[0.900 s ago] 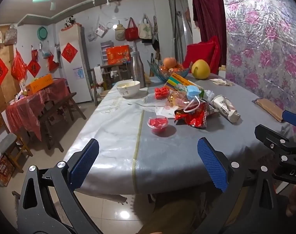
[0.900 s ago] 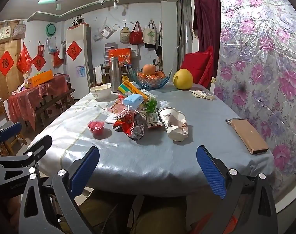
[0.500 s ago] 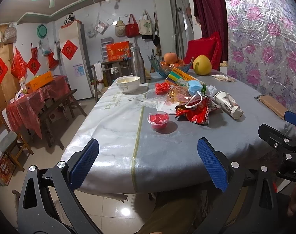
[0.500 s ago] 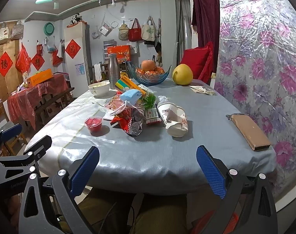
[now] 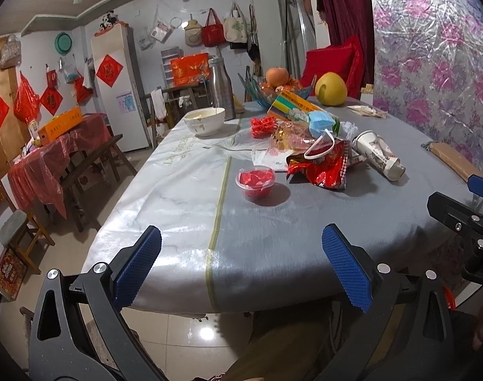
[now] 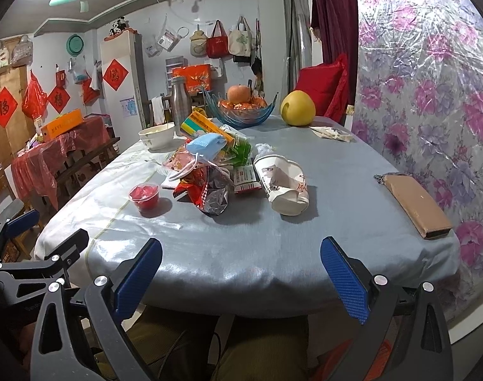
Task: Collect trash
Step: 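Move both grippers toward the cluttered items on the table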
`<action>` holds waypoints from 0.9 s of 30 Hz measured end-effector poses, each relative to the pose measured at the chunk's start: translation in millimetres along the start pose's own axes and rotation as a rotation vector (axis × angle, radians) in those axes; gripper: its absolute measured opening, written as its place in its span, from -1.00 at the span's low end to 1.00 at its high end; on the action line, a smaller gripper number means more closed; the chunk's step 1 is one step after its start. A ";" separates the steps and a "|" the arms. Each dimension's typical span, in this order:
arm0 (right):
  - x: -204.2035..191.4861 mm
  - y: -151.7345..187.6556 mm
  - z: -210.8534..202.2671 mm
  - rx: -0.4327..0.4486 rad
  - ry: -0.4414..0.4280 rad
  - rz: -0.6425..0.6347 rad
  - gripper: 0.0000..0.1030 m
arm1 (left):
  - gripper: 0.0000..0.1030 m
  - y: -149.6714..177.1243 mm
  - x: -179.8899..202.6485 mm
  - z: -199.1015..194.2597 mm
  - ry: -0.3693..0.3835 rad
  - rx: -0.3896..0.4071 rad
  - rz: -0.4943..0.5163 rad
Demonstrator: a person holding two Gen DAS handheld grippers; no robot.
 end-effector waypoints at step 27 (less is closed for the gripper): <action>2.4 3.2 15.7 -0.013 -0.008 0.010 0.89 | 0.89 5.3 4.2 21.1 0.004 -0.047 0.001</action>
Point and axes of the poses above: each gripper's, at about its wrist camera, not at the fingertips, and z roughly the way its jaws point, x to its right, y to its underside, the point moved 2 cm from there along z, roughly the way its jaws point, and after that the axes turned 2 degrees about z, right-handed, at the moved point
